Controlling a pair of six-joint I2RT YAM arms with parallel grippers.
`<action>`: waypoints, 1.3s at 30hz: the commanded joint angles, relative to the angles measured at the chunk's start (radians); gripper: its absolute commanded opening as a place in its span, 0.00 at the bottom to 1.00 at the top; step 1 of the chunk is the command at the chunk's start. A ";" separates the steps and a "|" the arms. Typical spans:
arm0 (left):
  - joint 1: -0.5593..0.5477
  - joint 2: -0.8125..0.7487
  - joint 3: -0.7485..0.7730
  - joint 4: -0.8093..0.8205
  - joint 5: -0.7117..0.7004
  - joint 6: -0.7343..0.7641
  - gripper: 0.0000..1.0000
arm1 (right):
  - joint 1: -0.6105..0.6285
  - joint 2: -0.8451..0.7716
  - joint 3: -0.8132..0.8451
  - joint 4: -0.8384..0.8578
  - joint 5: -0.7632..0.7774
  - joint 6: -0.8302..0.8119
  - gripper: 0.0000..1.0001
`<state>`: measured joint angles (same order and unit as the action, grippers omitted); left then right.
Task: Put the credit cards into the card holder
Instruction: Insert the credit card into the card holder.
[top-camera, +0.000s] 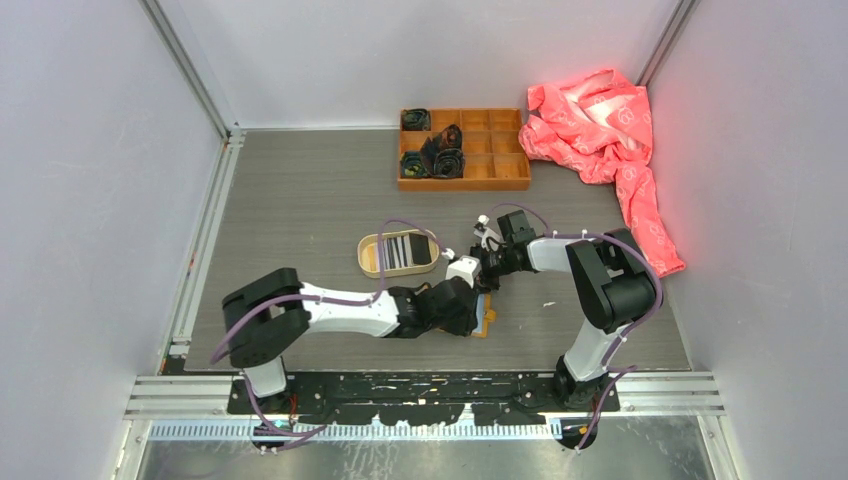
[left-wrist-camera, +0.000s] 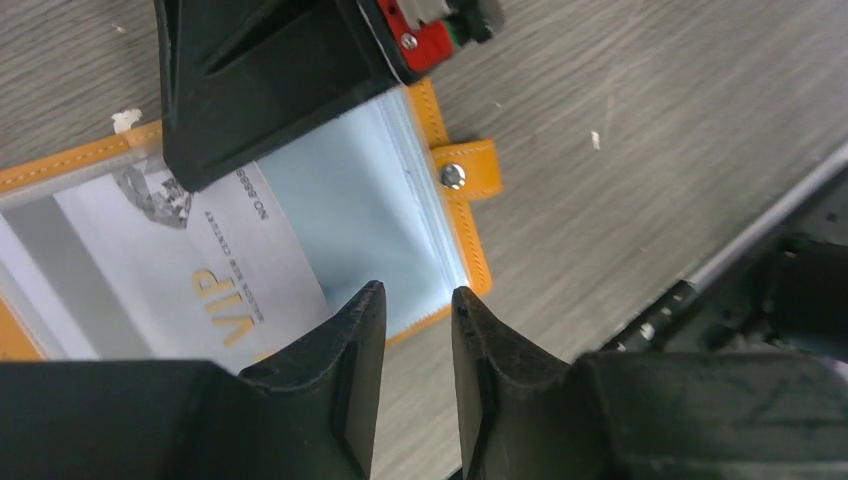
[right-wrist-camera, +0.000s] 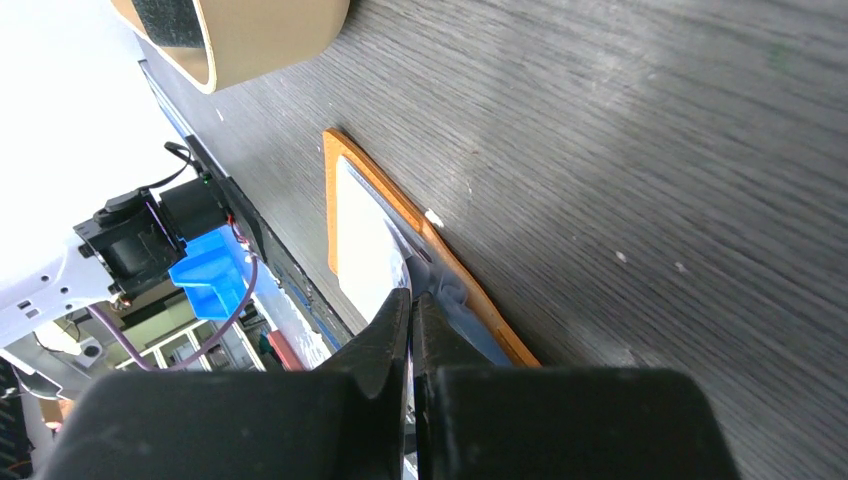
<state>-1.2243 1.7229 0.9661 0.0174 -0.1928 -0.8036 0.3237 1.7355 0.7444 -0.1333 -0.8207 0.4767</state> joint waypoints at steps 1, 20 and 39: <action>0.002 0.060 0.096 -0.050 -0.085 0.055 0.31 | 0.004 0.015 0.024 -0.012 0.060 -0.028 0.07; 0.012 0.075 0.080 -0.180 -0.277 0.080 0.43 | 0.004 0.006 0.054 -0.066 0.059 -0.072 0.30; 0.063 0.034 0.072 -0.155 -0.188 0.203 0.41 | -0.010 -0.039 0.135 -0.254 0.053 -0.189 0.40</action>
<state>-1.1786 1.7927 1.0401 -0.1474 -0.3946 -0.6357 0.3241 1.7325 0.8459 -0.3340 -0.7712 0.3271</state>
